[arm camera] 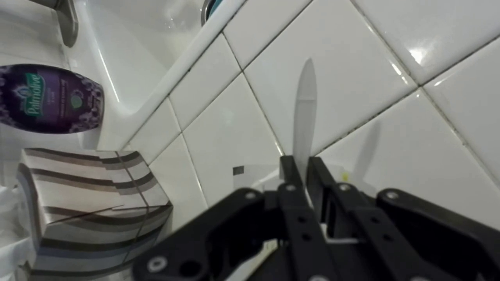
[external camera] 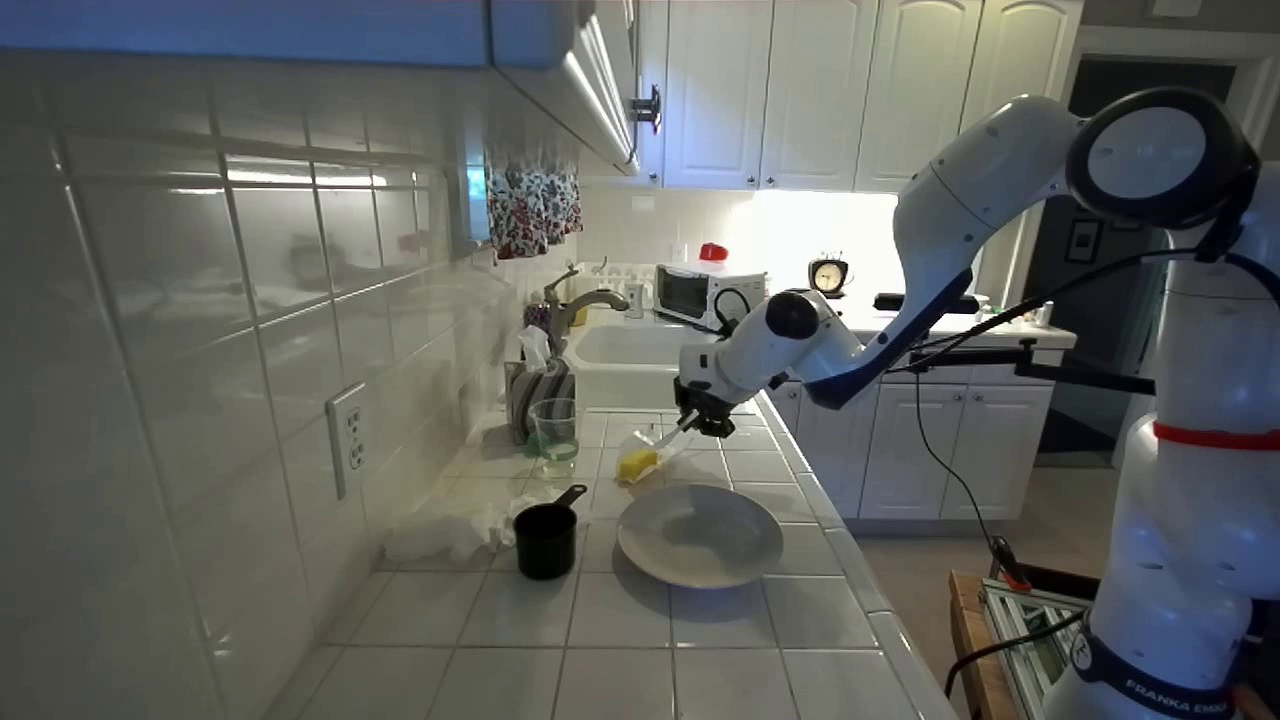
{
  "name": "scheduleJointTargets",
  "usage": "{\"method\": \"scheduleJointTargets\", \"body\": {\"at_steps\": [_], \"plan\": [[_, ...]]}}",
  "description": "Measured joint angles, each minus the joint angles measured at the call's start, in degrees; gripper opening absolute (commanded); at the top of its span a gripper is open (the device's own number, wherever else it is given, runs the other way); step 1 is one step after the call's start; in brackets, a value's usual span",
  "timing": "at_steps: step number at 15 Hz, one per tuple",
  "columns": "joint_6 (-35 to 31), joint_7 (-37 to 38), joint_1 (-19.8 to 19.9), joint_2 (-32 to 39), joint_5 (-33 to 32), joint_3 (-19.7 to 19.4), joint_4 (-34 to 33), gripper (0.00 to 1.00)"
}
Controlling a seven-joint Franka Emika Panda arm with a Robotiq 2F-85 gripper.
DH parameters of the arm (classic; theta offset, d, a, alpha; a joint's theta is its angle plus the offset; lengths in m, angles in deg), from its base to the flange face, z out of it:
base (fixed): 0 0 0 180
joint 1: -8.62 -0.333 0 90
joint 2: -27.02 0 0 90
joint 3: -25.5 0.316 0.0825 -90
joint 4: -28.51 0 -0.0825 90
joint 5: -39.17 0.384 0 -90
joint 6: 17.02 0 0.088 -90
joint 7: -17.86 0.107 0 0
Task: Use the knife to cut the butter
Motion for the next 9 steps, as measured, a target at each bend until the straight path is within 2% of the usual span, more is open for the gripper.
{"method": "scheduleJointTargets", "body": {"at_steps": [9], "plan": [[2.2,-2.6,-0.3,1.8,-0.1,0.4,-1.5,0.03]]}}
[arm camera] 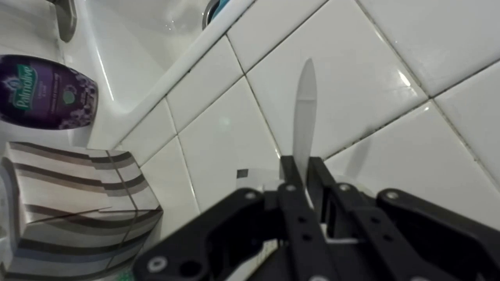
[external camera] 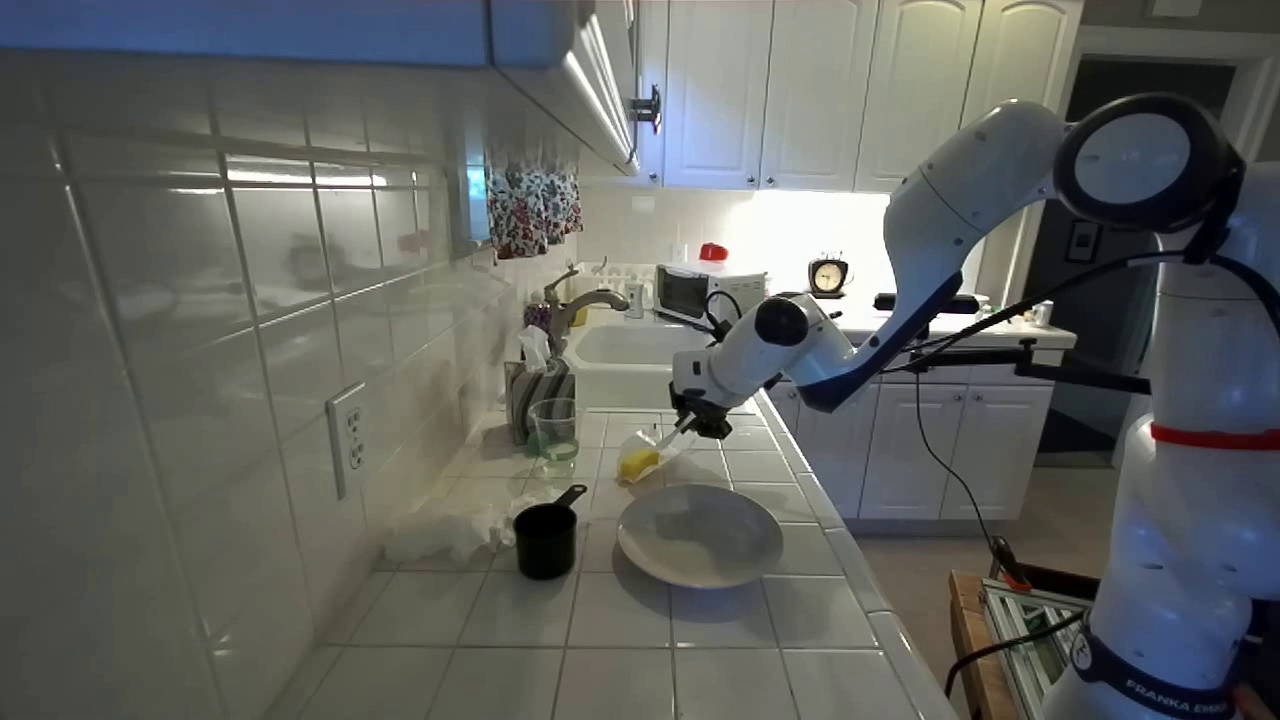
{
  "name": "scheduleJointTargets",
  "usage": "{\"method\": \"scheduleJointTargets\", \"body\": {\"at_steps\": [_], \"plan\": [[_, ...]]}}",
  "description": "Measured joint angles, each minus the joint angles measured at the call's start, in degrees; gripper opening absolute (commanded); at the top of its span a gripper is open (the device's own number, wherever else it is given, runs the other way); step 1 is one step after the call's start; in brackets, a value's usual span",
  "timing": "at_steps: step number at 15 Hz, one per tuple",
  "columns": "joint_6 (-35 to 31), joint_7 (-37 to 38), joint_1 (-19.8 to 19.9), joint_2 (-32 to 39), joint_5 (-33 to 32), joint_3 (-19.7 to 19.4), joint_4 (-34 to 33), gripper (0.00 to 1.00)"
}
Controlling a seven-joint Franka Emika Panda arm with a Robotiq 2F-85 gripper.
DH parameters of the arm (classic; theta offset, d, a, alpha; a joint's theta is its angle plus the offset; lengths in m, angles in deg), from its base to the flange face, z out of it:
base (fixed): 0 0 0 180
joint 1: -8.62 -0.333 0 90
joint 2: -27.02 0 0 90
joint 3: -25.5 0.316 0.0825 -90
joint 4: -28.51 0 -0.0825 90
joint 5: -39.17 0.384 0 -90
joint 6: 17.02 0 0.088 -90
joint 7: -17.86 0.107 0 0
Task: Use the knife to cut the butter
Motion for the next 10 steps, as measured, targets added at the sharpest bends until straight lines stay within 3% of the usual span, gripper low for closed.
{"method": "scheduleJointTargets", "body": {"at_steps": [10], "plan": [[2.0,-1.4,-1.0,0.6,-1.5,0.4,-0.6,0.03]]}}
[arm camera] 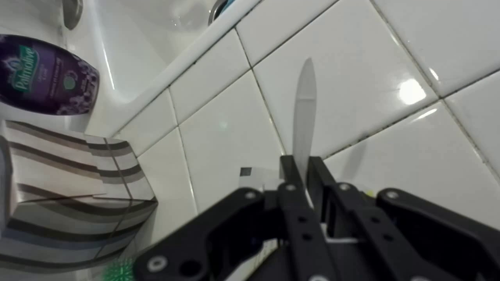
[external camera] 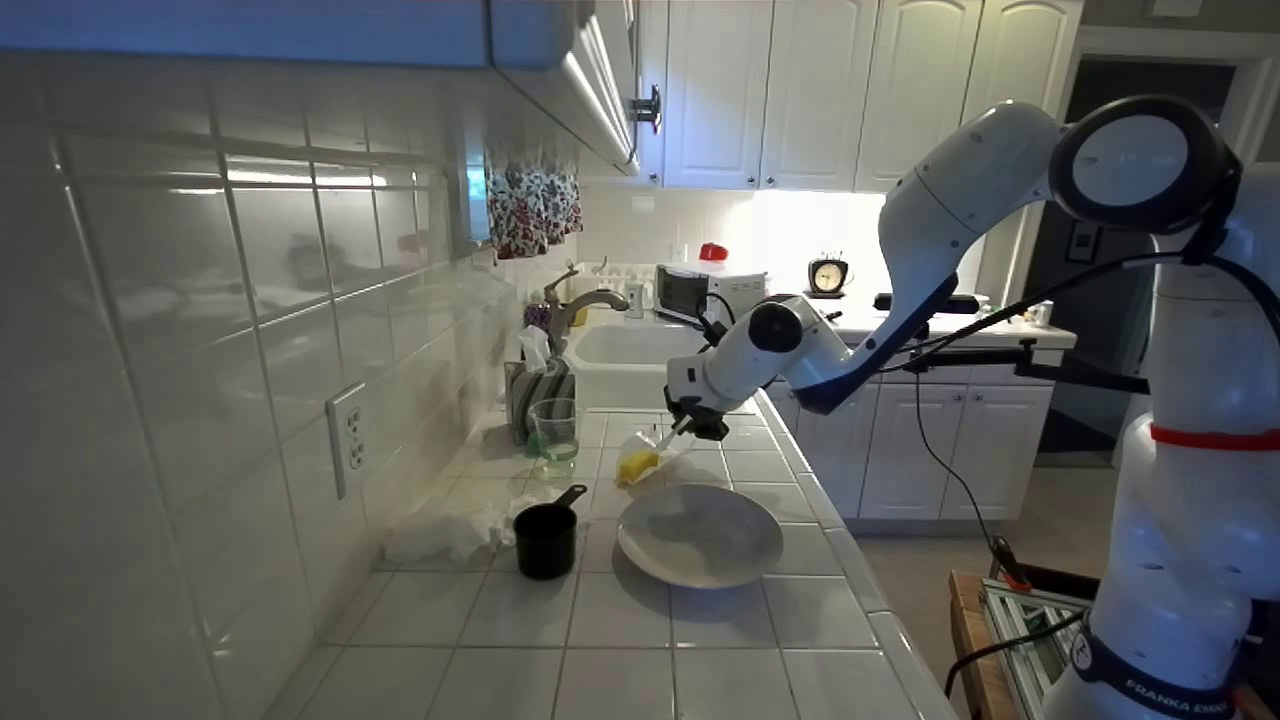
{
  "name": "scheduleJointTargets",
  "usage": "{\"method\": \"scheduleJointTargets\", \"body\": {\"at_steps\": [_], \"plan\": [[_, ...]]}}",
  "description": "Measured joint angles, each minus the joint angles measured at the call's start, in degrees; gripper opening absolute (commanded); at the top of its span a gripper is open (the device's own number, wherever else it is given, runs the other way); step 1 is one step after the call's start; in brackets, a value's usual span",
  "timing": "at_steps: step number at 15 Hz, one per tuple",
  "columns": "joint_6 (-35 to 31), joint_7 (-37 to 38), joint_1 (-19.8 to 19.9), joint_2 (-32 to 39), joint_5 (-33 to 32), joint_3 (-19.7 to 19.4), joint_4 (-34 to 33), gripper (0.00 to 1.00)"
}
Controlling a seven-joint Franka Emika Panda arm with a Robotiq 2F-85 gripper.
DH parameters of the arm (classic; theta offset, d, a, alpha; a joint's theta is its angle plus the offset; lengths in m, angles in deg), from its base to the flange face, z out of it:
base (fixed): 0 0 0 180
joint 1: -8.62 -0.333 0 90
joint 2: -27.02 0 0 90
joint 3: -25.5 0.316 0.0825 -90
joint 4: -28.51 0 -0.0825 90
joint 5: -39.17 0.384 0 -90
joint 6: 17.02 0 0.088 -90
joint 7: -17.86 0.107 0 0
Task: Use the knife to cut the butter
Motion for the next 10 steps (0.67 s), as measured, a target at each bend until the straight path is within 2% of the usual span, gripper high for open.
{"method": "scheduleJointTargets", "body": {"at_steps": [10], "plan": [[0.3,0.0,-1.5,0.3,-4.3,0.1,-0.1,0.03]]}}
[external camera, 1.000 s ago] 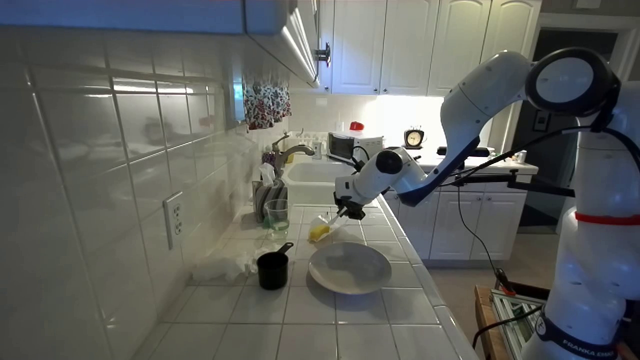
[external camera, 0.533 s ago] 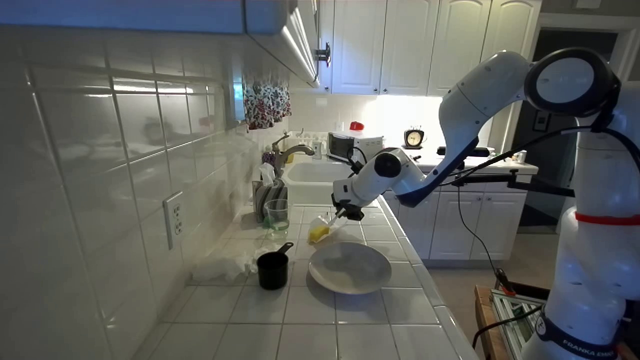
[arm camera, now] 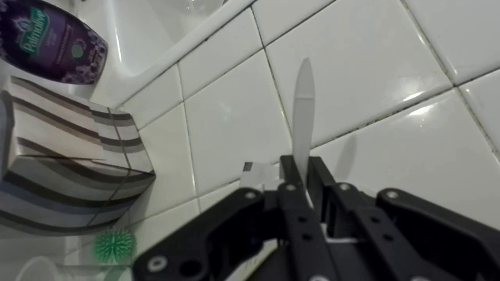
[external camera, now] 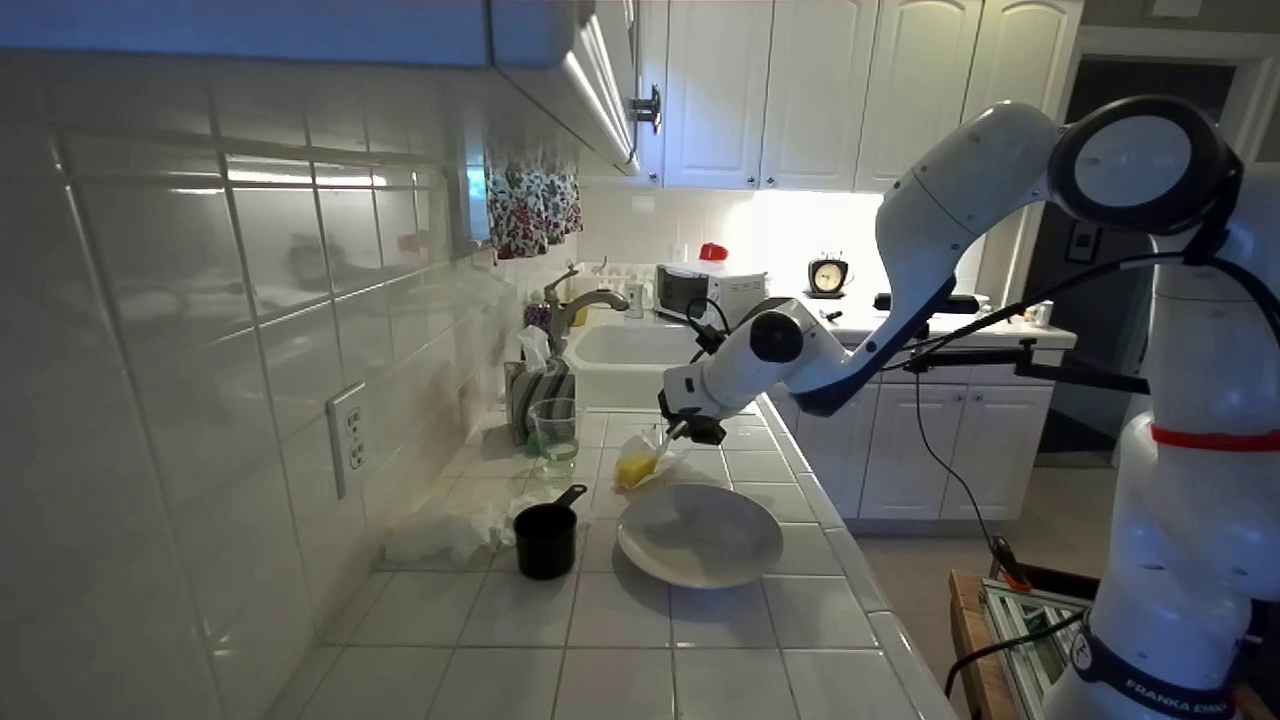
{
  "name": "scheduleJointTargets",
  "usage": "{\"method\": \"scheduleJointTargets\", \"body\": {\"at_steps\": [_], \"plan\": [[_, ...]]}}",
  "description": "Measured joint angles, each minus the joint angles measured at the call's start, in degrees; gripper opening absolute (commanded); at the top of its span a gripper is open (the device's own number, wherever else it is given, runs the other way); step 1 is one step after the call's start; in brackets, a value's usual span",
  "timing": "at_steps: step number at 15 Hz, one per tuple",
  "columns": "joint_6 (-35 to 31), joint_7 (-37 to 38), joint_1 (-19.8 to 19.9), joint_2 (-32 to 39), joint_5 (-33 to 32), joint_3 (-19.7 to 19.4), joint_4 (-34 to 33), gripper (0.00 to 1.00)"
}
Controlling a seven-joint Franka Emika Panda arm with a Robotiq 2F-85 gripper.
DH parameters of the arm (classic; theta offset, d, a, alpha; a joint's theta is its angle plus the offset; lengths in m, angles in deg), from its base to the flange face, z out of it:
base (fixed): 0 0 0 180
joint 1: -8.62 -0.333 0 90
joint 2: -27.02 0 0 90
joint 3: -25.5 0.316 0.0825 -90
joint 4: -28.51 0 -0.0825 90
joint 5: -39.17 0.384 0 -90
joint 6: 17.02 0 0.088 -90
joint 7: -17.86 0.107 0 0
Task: Use the knife to cut the butter
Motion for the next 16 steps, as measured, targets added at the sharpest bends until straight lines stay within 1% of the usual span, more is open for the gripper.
{"method": "scheduleJointTargets", "body": {"at_steps": [4,11,14,16], "plan": [[0.0,0.0,-0.3,0.3,-1.1,0.0,0.0,0.03],[0.5,0.0,-0.5,1.0,-1.0,0.0,-0.1,0.03],[2.8,0.0,-0.5,0.6,0.8,0.3,-0.1,0.03],[5.0,-1.0,-0.5,0.1,4.1,0.7,0.1,0.03]]}}
